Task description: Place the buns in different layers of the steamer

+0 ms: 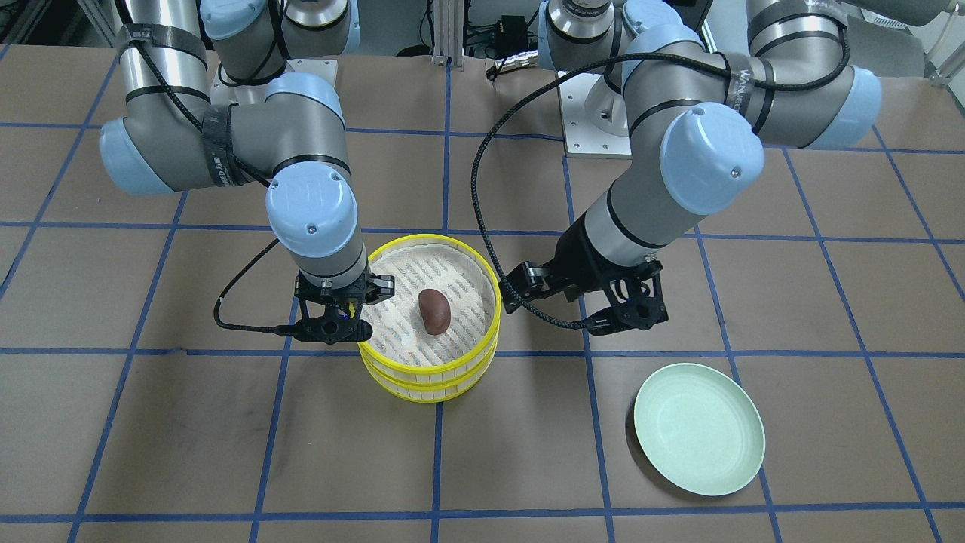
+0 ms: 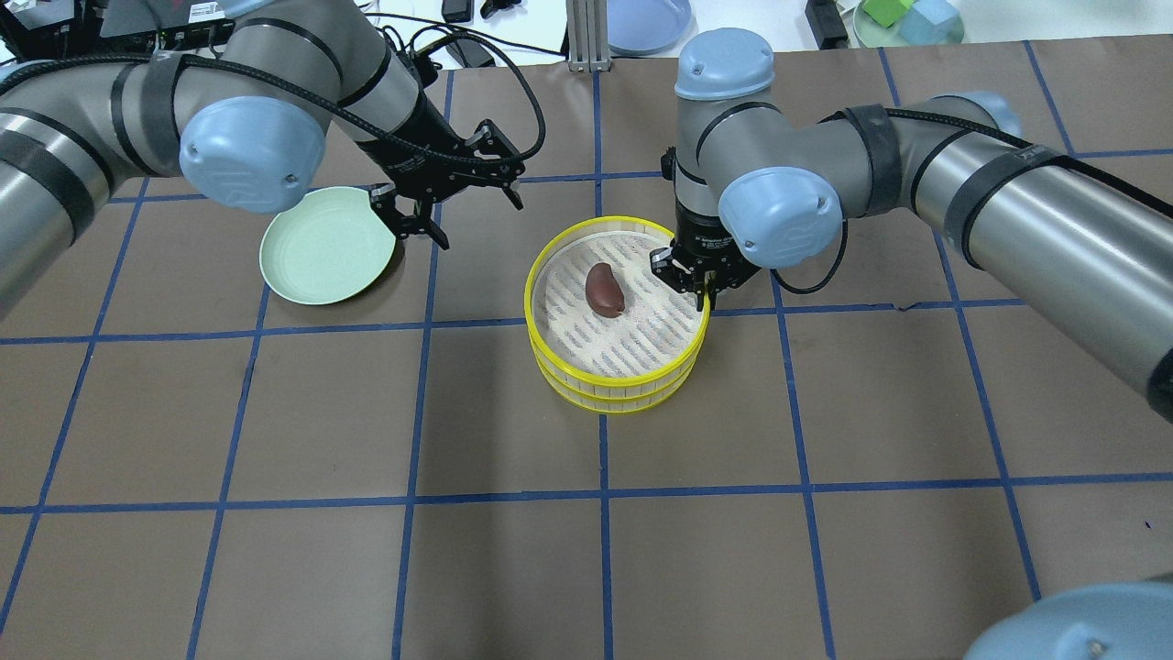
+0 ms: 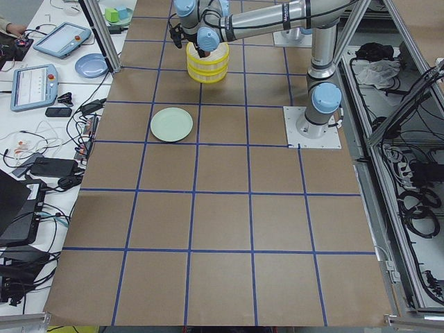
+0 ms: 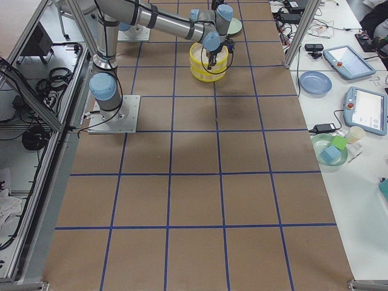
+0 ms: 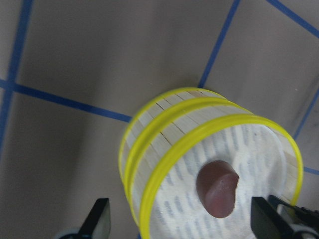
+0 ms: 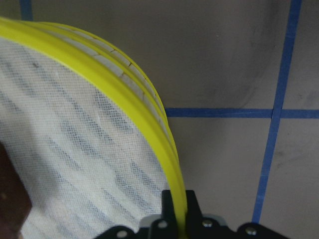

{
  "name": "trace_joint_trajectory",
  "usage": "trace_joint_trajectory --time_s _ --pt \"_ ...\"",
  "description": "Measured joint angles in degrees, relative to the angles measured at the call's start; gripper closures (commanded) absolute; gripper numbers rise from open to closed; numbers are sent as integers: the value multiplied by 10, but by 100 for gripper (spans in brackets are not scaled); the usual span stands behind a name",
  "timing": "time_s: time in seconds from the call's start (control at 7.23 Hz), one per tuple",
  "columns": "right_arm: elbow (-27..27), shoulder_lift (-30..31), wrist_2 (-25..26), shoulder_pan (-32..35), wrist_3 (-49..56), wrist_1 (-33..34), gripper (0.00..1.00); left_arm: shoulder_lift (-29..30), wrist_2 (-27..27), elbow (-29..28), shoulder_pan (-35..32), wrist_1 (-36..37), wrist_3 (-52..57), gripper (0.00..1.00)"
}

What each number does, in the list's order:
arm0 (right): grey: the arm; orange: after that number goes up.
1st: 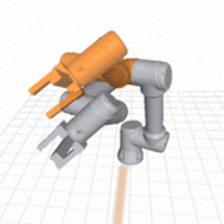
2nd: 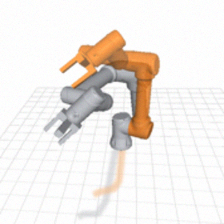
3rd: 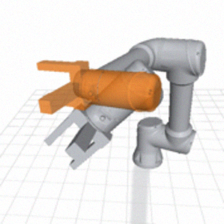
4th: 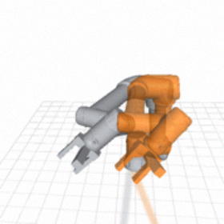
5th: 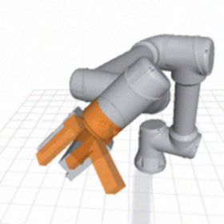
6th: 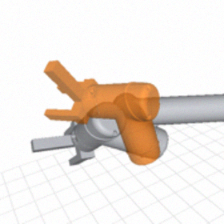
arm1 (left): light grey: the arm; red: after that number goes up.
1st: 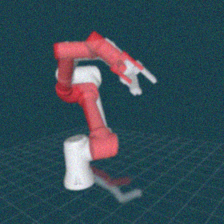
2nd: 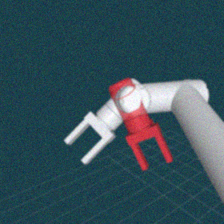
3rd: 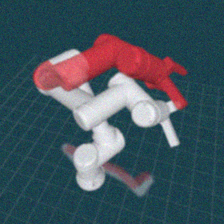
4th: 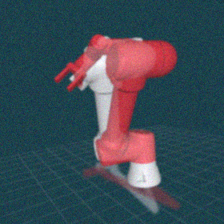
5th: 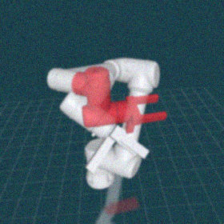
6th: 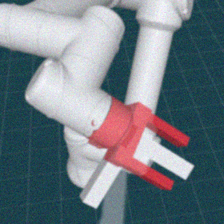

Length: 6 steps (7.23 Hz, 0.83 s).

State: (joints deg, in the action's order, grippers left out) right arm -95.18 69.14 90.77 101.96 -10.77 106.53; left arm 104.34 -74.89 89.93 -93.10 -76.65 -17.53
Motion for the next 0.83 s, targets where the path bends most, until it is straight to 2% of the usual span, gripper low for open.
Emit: trace_joint_trajectory --time_s 0.55,0.69,0.83 --pt "-7 -1 4 2 -4 -1 100 -53 -74 -40 88 -45 208 0" --pt "-8 -1 3 3 -5 -1 32 -66 -104 -50 100 -64 242 0" --pt "-8 -1 4 3 -9 -2 0 -83 -131 -55 104 -80 258 0"
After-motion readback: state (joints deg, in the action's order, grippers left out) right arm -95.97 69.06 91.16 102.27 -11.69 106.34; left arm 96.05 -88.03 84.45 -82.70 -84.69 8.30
